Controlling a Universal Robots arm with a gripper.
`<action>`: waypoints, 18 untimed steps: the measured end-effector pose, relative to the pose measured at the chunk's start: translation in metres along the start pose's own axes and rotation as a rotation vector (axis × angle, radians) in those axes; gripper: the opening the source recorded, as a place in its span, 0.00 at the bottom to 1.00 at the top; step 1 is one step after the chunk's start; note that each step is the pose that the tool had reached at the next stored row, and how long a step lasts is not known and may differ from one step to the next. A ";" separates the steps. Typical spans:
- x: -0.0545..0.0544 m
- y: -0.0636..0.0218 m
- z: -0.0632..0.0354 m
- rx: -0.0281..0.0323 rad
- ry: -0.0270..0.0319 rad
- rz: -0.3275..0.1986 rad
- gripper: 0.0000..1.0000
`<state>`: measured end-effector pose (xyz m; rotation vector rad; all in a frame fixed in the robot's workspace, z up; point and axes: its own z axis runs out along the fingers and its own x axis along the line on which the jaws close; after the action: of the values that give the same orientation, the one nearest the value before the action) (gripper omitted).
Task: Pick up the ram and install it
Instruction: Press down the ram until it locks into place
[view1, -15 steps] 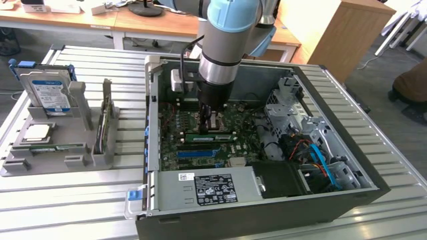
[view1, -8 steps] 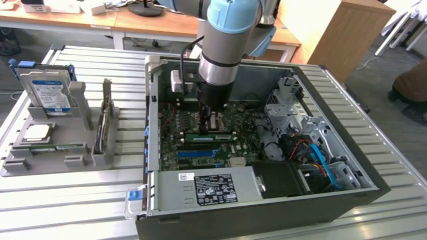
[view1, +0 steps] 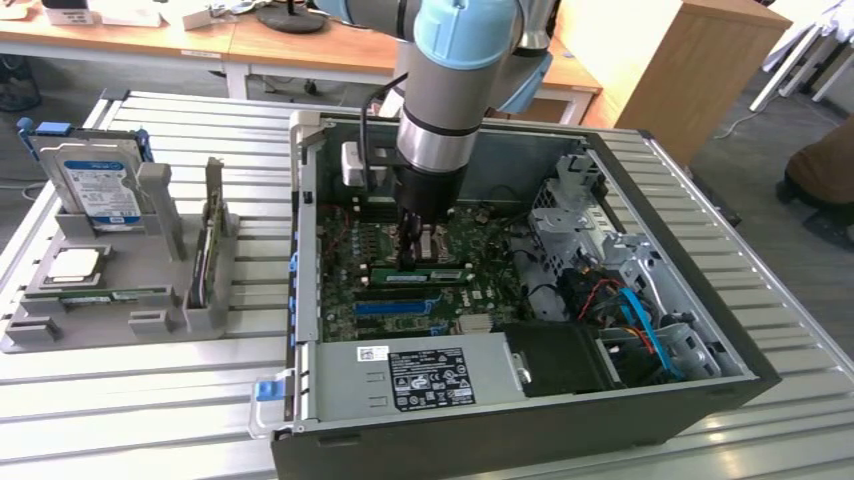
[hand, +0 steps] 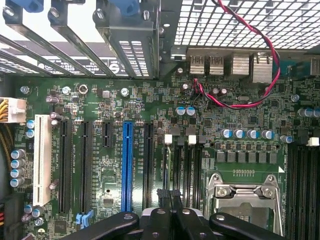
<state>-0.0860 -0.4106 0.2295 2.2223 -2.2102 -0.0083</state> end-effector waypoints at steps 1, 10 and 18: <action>0.000 0.0000 0.0000 0.0000 0.0000 0.000 0.11; 0.000 0.0000 0.0023 0.0000 0.0000 0.000 0.11; 0.000 0.0000 0.0042 0.0000 0.0001 0.000 0.11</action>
<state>-0.0860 -0.4106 0.2253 2.2222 -2.2102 -0.0082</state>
